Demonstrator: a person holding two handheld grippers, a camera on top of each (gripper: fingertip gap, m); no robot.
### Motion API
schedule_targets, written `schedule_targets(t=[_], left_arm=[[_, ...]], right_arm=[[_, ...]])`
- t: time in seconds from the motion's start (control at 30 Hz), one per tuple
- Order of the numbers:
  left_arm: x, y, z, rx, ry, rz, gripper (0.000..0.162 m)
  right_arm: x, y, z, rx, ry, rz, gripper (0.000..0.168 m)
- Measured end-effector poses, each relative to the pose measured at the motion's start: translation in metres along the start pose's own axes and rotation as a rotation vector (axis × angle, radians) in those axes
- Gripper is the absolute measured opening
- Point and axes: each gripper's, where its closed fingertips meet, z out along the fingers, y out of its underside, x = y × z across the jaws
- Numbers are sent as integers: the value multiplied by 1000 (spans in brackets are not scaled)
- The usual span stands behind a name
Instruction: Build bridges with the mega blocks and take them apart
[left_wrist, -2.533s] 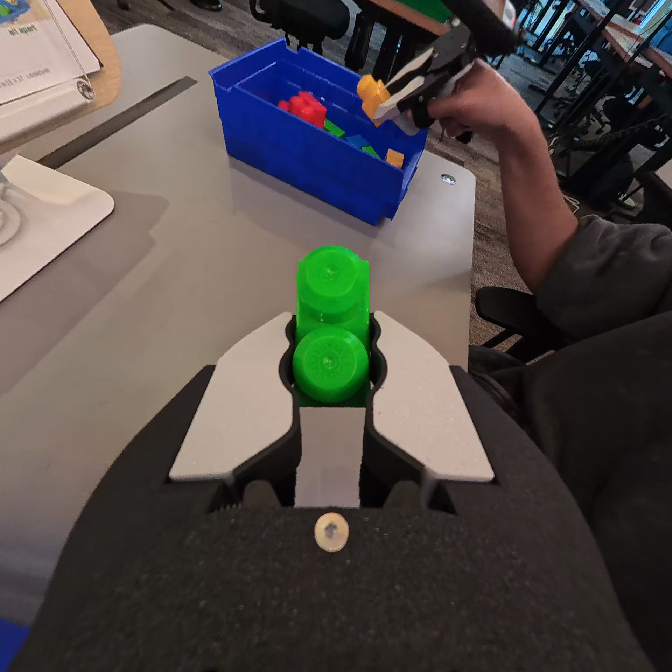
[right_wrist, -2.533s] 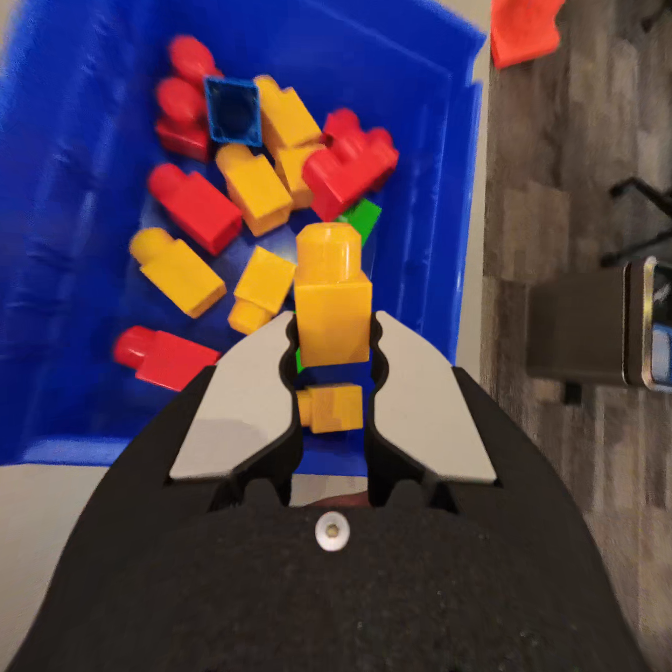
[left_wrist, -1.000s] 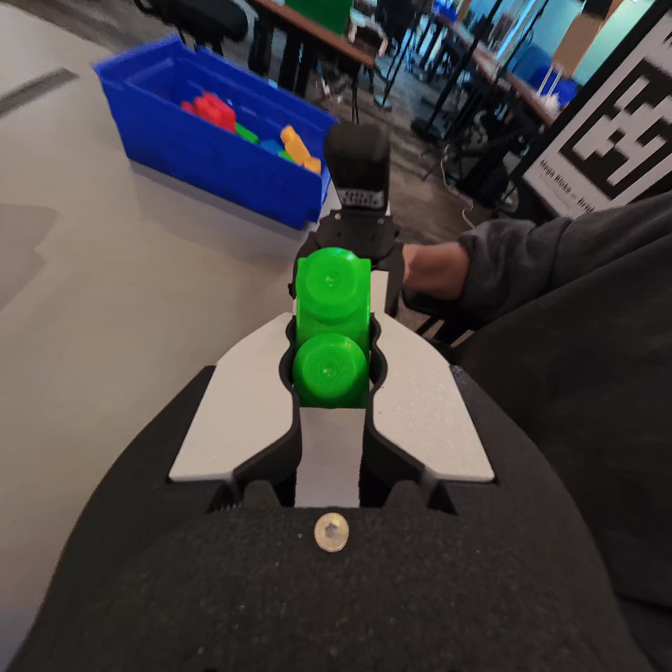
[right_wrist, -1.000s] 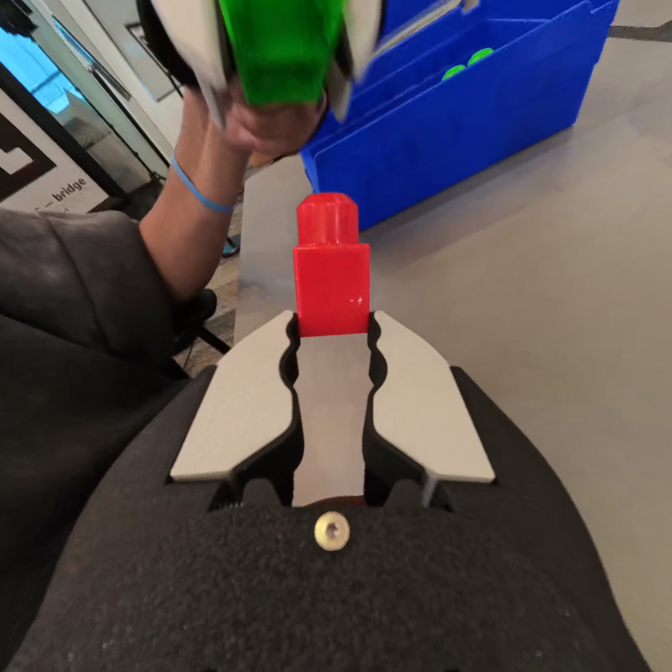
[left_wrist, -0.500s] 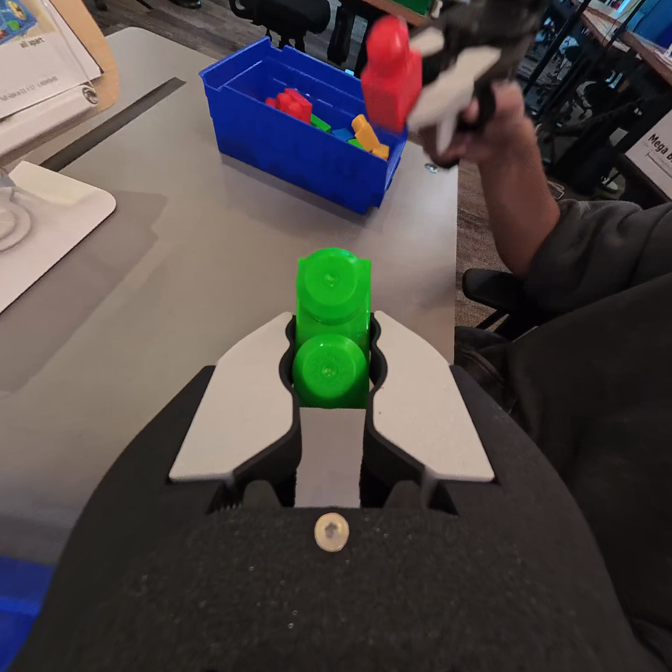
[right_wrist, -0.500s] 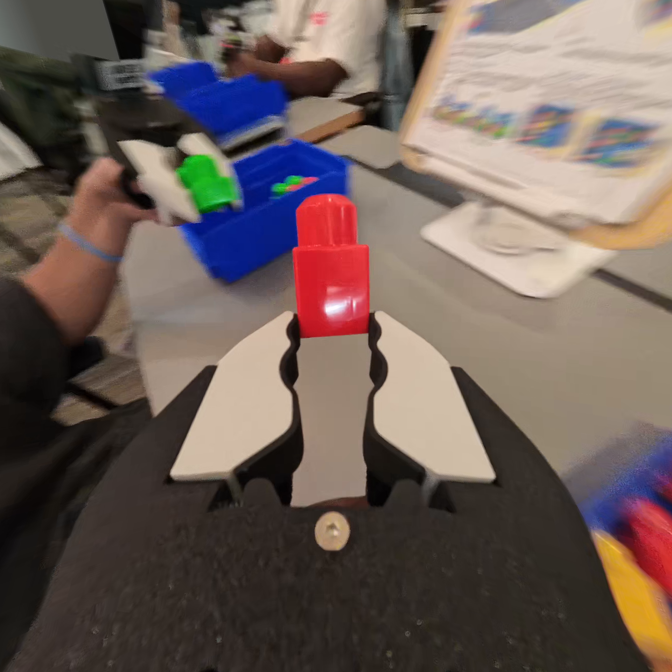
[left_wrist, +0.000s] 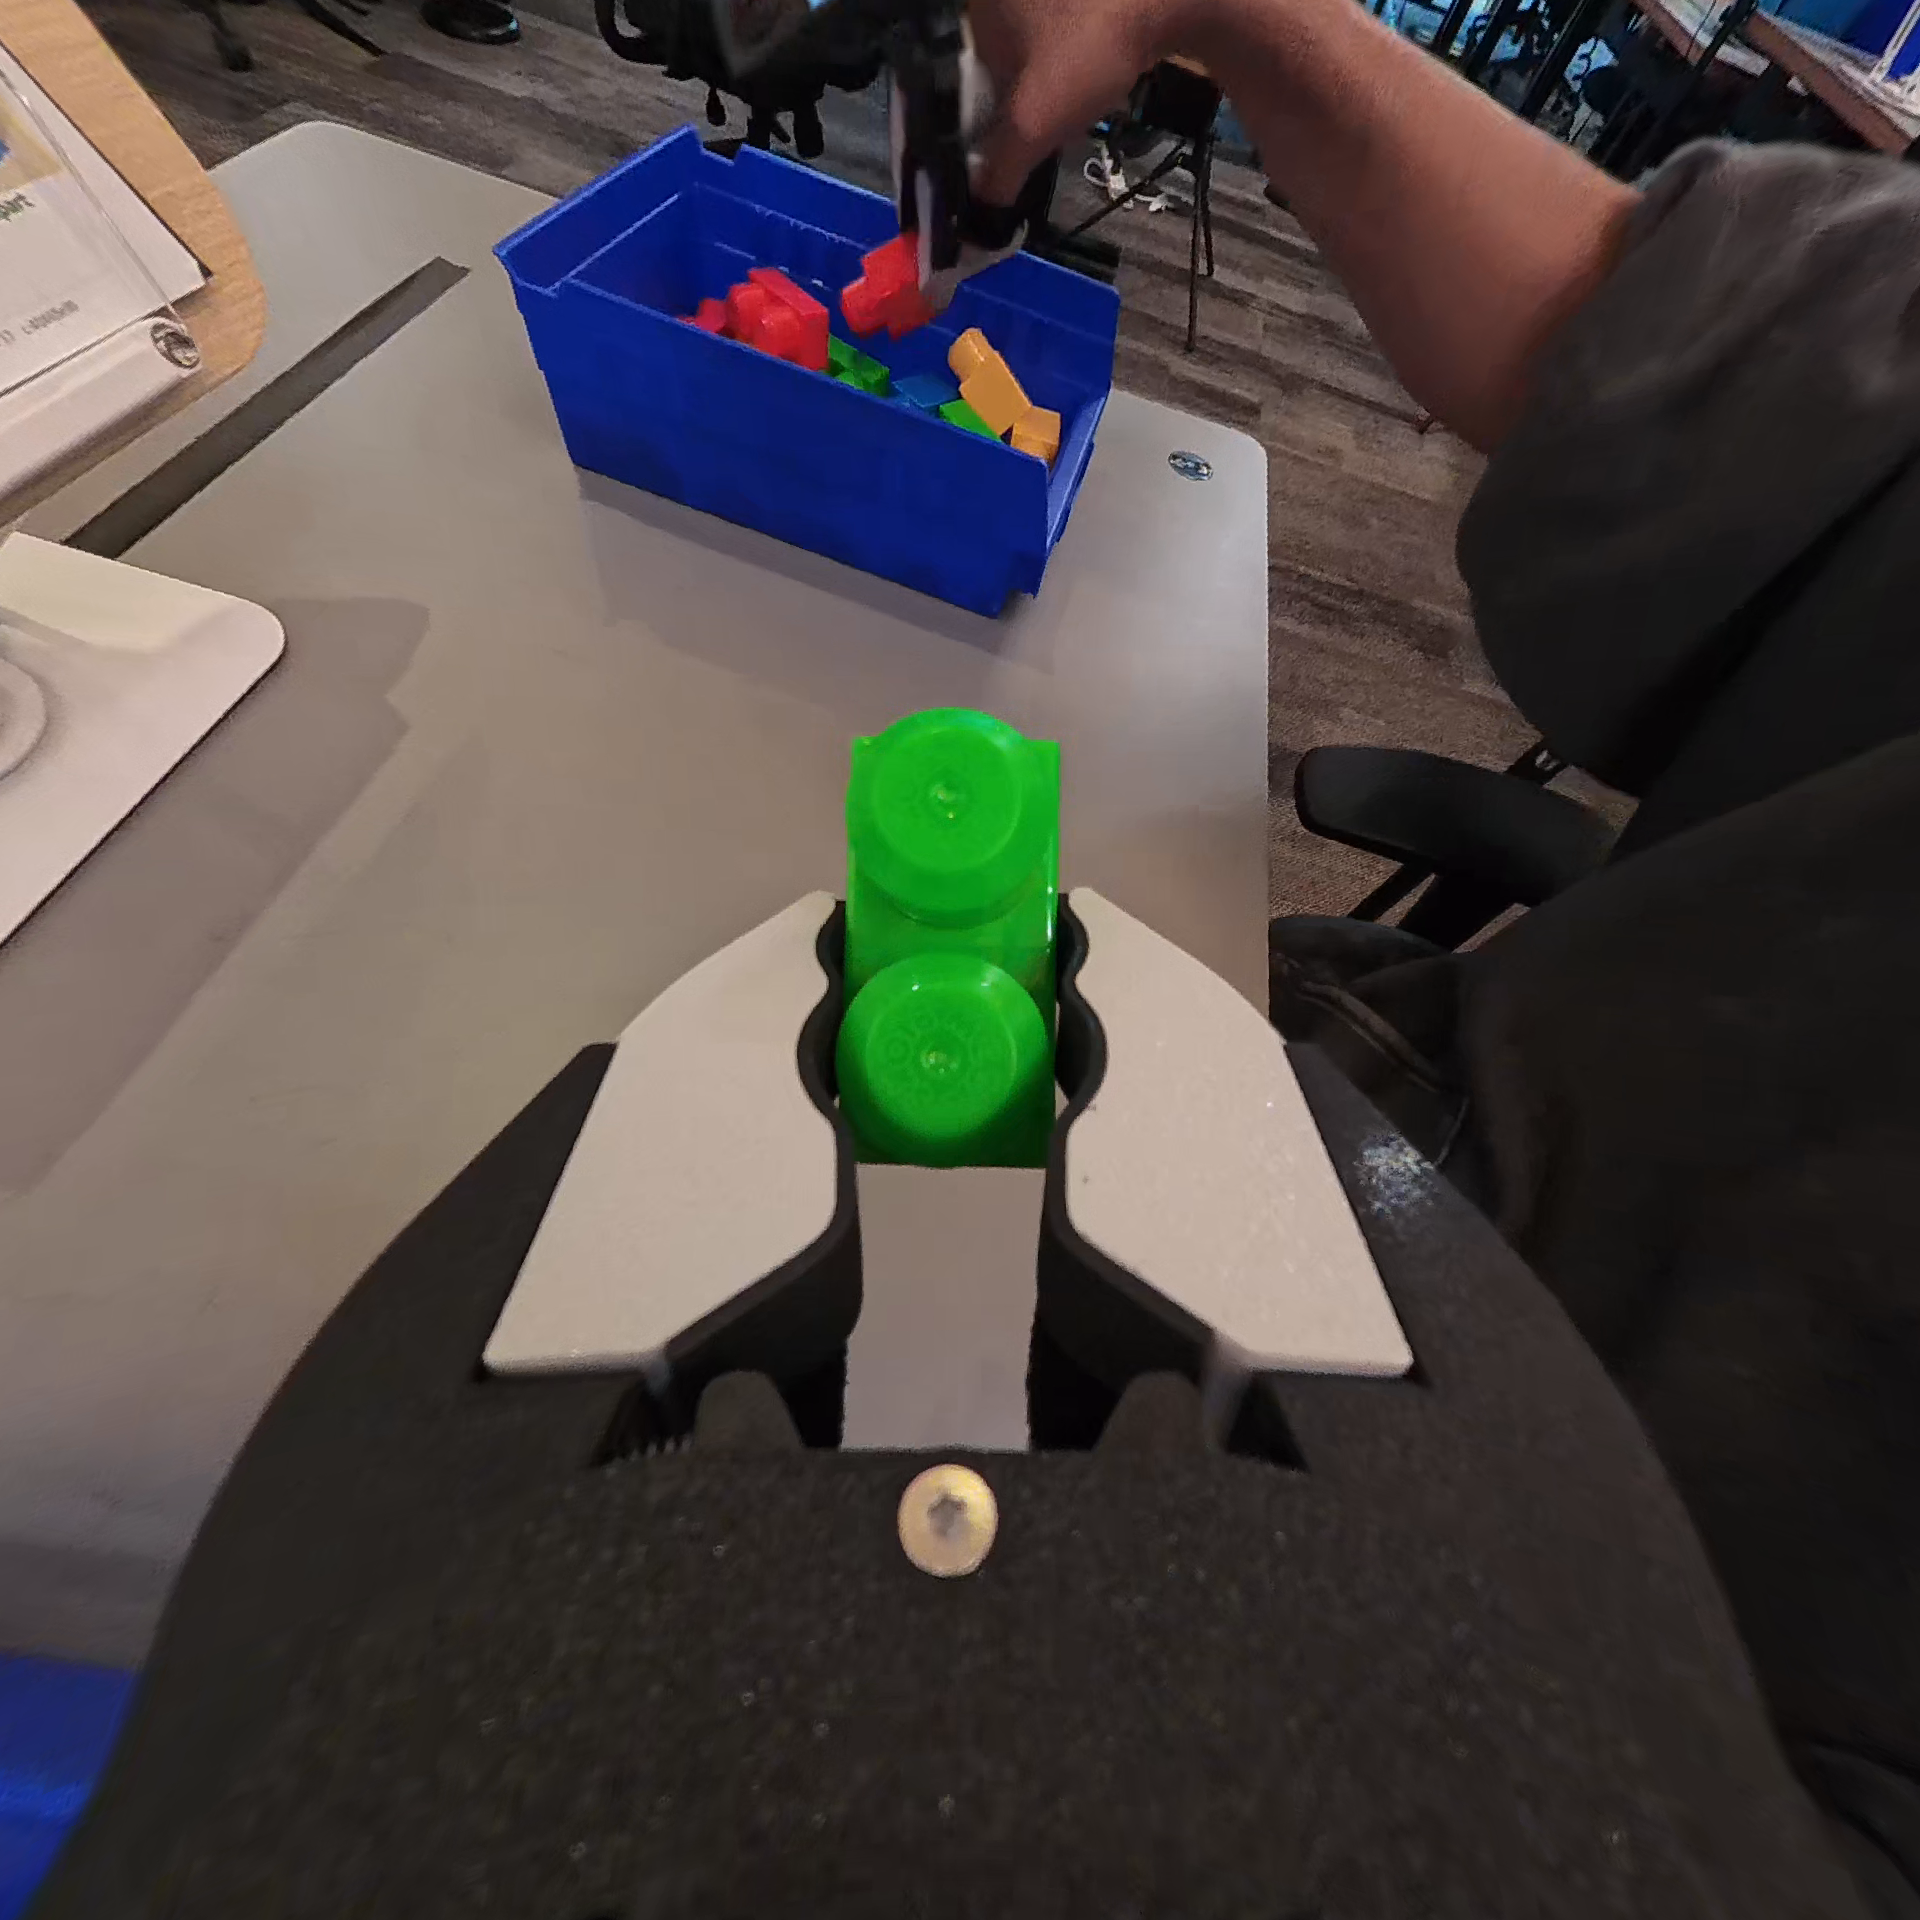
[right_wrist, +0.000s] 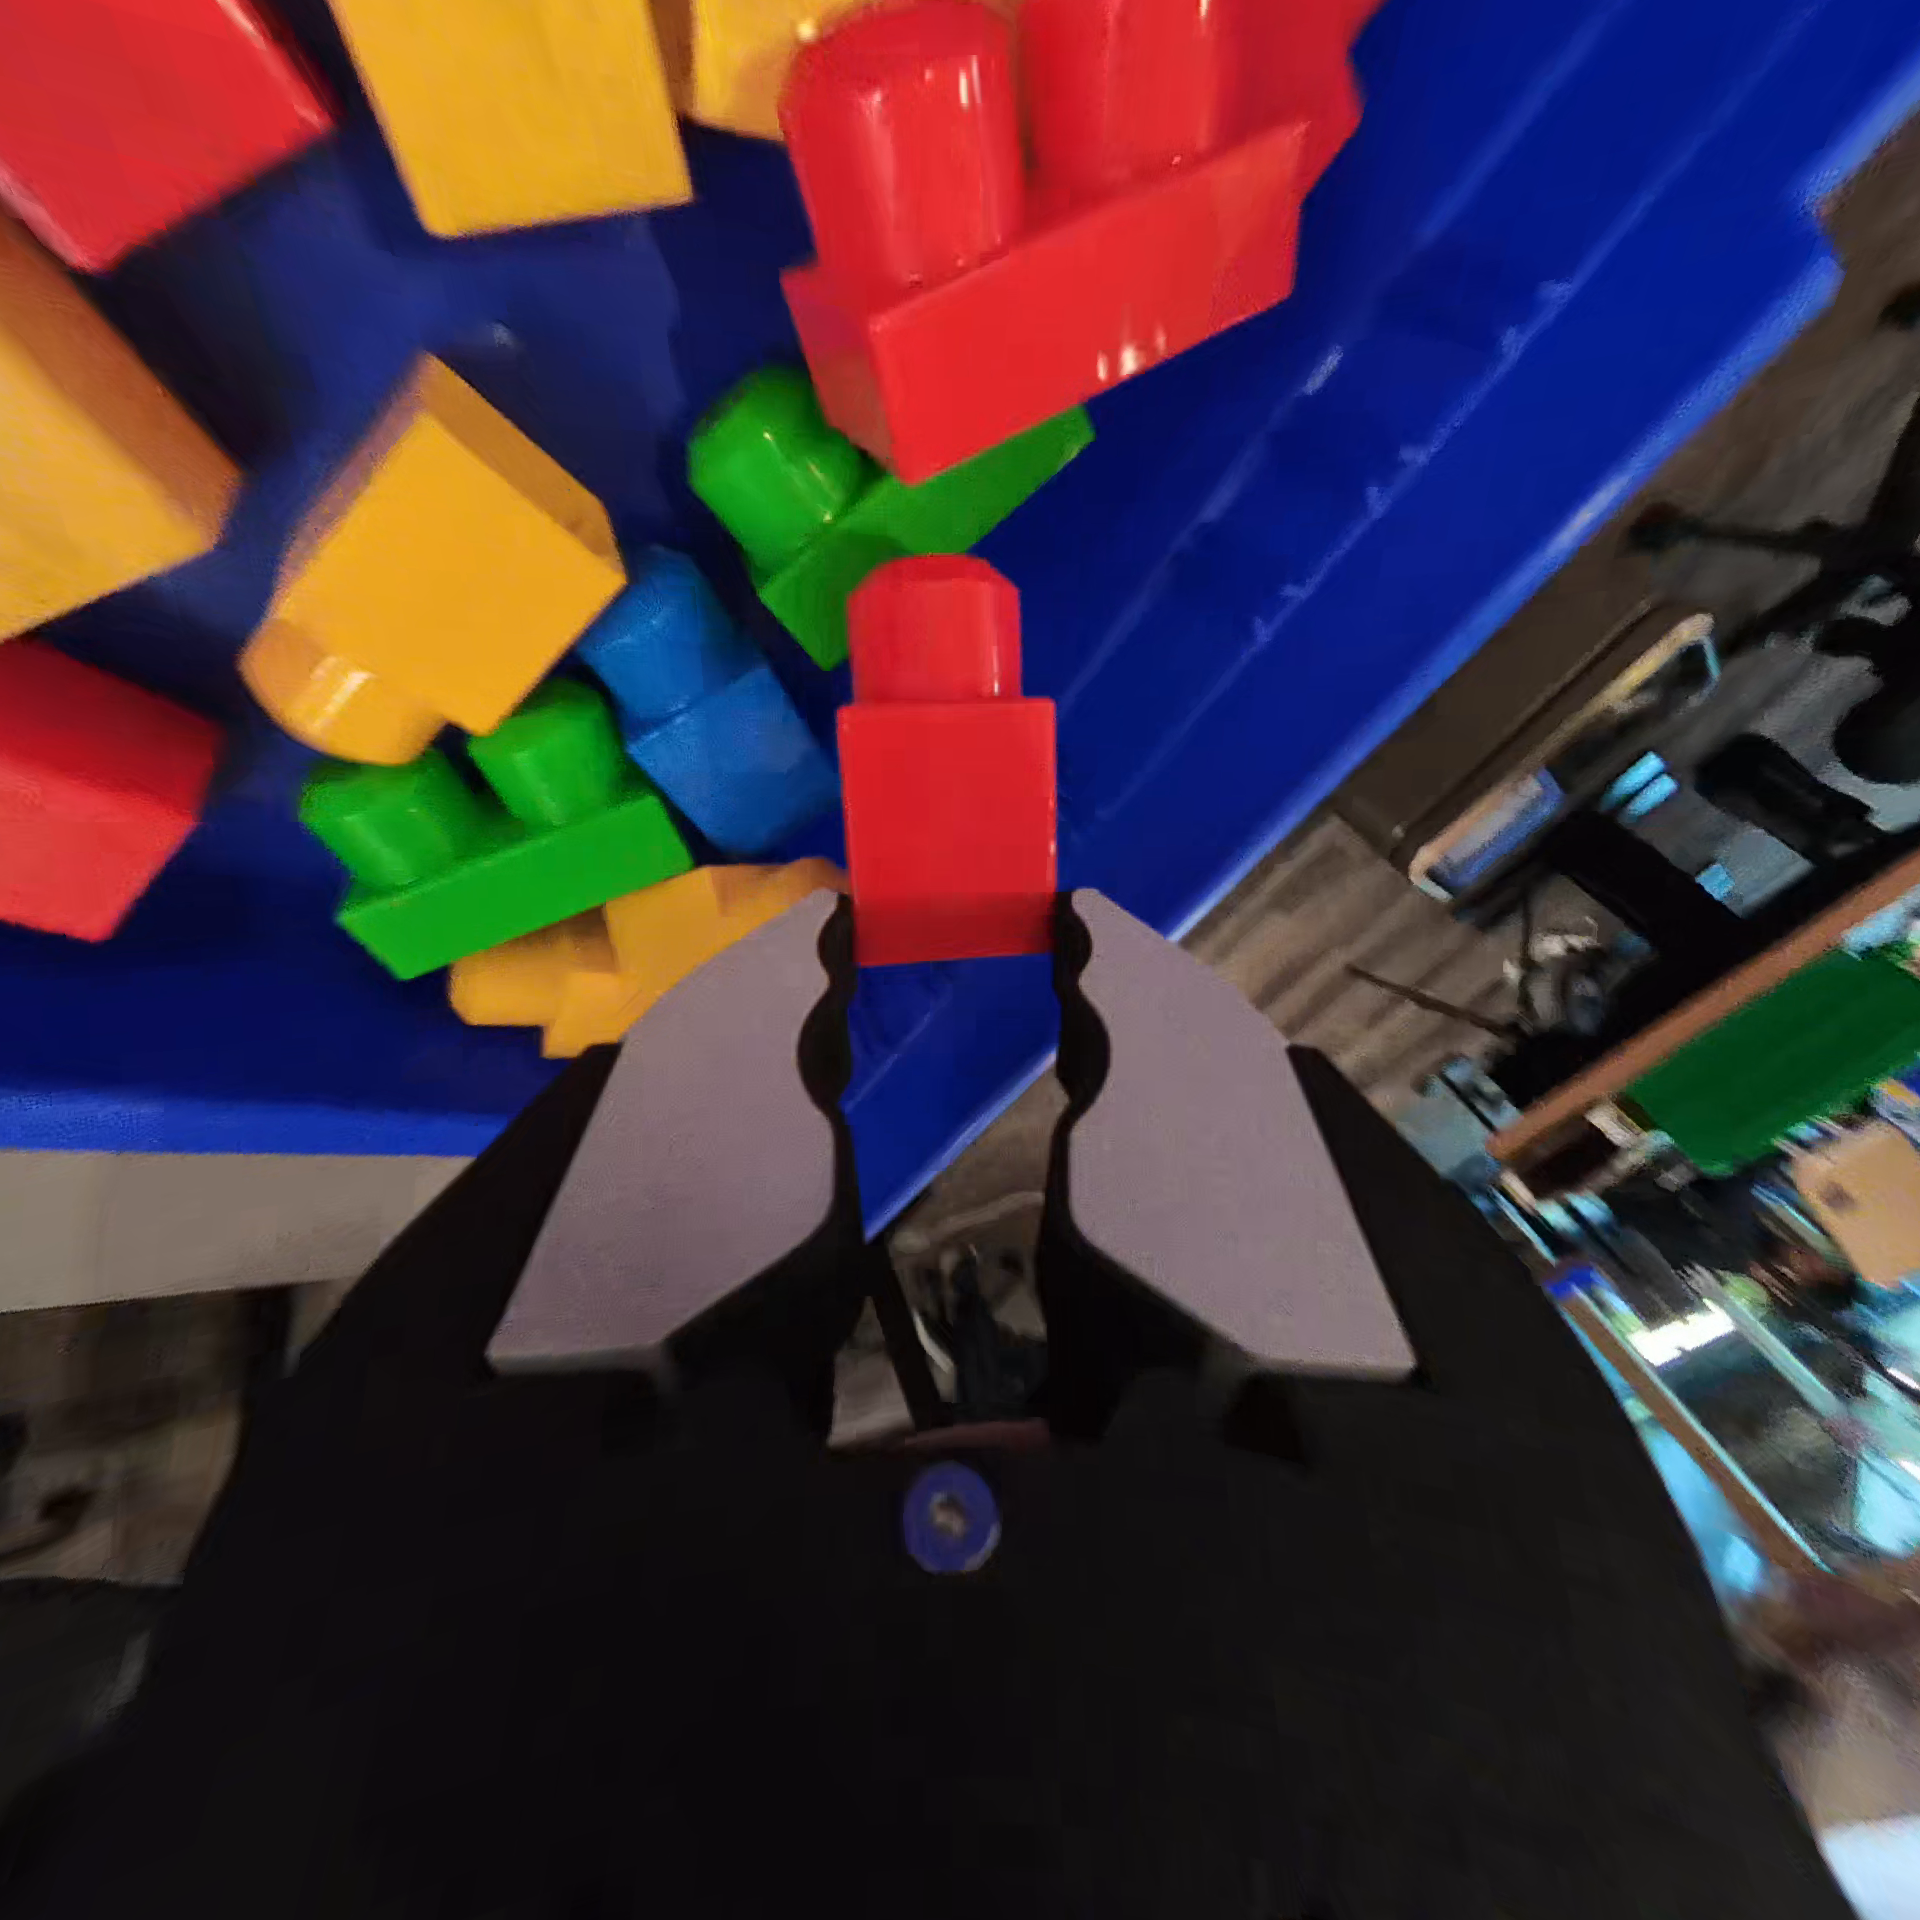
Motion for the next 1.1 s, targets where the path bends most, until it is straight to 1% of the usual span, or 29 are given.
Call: schedule_targets(t=[0.07,0.17,0.27,0.3,0.33,0.37,0.4,0.47,0.5,0.53,0.6,0.63,0.67,0.7,0.77,0.8,0.83,0.87,0.9,0.97,1.03,1.1], left_arm=[[3,0,2,-7,4,10,36],[8,0,5,-12,15,21,36],[12,3,9,-26,28,30,36],[13,4,10,-31,29,33,36],[13,5,11,-34,31,32,36],[14,6,12,-37,36,31,36],[14,7,12,-39,39,30,36],[13,8,11,-41,34,33,36],[12,9,11,-40,30,31,36],[10,9,9,-38,27,27,36],[6,7,6,-26,17,12,36],[4,7,4,-19,14,3,36],[2,6,3,-14,12,-7,36],[0,6,2,-11,10,-16,36],[-4,7,2,-9,6,-27,36],[-6,7,3,-9,9,-34,36],[-7,8,5,-13,10,-44,36],[-10,11,8,-24,3,-56,36],[-13,15,13,-45,-12,-65,36],[-22,26,25,-103,-54,-79,36],[-31,36,40,-154,-104,-89,36],[-49,43,61,-188,-200,-127,36]], right_arm=[[-2,-5,12,-87,7,-36,36],[-7,-11,24,-183,-12,-16,36],[-7,-29,30,-150,14,-4,42],[-1,-30,30,-148,51,-3,44],[-3,-29,29,-149,31,5,46],[-6,-28,27,-140,2,14,52],[-6,-25,21,-134,0,16,62],[-3,-17,0,-91,35,9,64],[-4,-15,-15,-34,45,16,67],[-6,-17,-33,52,59,25,67],[-21,-23,-79,291,75,34,65],[-37,-29,-104,442,69,13,64],[-63,-39,-130,614,34,-30,62],[-99,-49,-158,803,-41,-94,61],[-188,-60,-210,1160,-283,-235,58],[-235,-59,-228,1288,-437,-309,57],[-277,-56,-238,1373,-586,-359,58],[-311,-55,-242,1432,-710,-365,57],[-341,-56,-239,1452,-805,-365,57],[-384,-61,-223,1449,-894,-344,54],[-400,-65,-205,1403,-841,-343,52],[-396,-65,-200,1406,-819,-292,51]])
